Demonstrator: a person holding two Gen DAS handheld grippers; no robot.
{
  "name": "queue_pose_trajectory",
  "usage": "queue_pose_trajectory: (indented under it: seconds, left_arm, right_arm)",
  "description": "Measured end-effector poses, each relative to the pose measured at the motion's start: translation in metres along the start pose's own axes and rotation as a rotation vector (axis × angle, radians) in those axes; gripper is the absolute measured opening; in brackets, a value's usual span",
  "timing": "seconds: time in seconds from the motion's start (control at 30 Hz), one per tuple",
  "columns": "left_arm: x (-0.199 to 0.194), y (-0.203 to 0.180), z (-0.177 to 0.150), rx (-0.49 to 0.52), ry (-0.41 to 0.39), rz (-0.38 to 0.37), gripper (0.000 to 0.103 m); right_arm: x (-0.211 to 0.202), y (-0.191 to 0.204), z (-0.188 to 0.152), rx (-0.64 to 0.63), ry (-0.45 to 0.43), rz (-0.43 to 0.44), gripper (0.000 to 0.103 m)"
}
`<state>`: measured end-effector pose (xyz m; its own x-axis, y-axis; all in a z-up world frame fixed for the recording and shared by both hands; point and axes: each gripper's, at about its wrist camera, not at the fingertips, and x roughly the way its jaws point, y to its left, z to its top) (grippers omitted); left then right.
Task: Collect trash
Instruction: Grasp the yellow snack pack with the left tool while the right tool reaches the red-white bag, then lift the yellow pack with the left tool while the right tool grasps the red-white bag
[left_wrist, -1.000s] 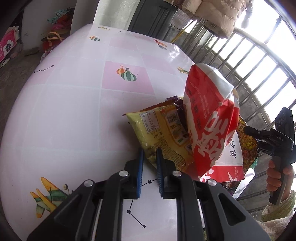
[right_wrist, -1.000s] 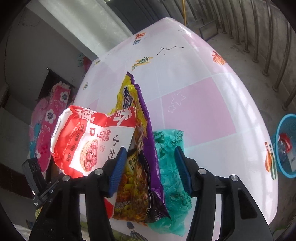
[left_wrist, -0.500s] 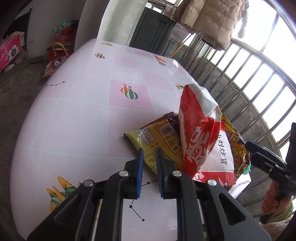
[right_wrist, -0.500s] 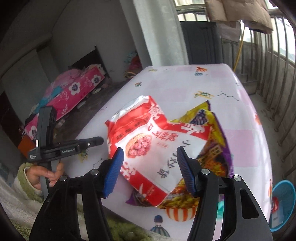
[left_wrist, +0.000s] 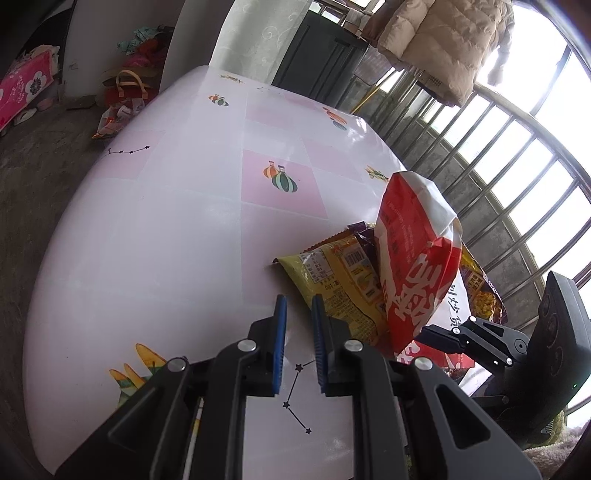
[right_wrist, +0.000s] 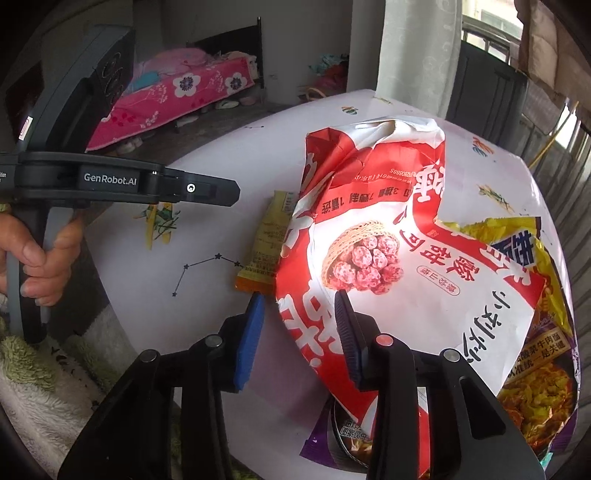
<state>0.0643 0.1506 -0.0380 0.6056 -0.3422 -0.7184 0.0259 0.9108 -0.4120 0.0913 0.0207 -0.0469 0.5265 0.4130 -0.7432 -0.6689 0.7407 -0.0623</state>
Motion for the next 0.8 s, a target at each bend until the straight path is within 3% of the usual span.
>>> queue_pose_trajectory:
  seconds: [0.2, 0.37, 0.8]
  left_arm:
    - [0.005, 0.001, 0.0, -0.003, 0.016, -0.008, 0.013]
    - [0.004, 0.003, 0.001, -0.013, 0.015, -0.011, 0.013]
    - [0.004, -0.002, 0.005, -0.031, 0.027, -0.079, 0.013]
  right_arm:
    - [0.01, 0.001, 0.001, -0.007, 0.018, -0.028, 0.028]
    - [0.009, -0.003, 0.005, 0.028, 0.019, -0.029, 0.007]
    - [-0.035, -0.045, 0.017, 0.259, -0.121, 0.043, 0.0]
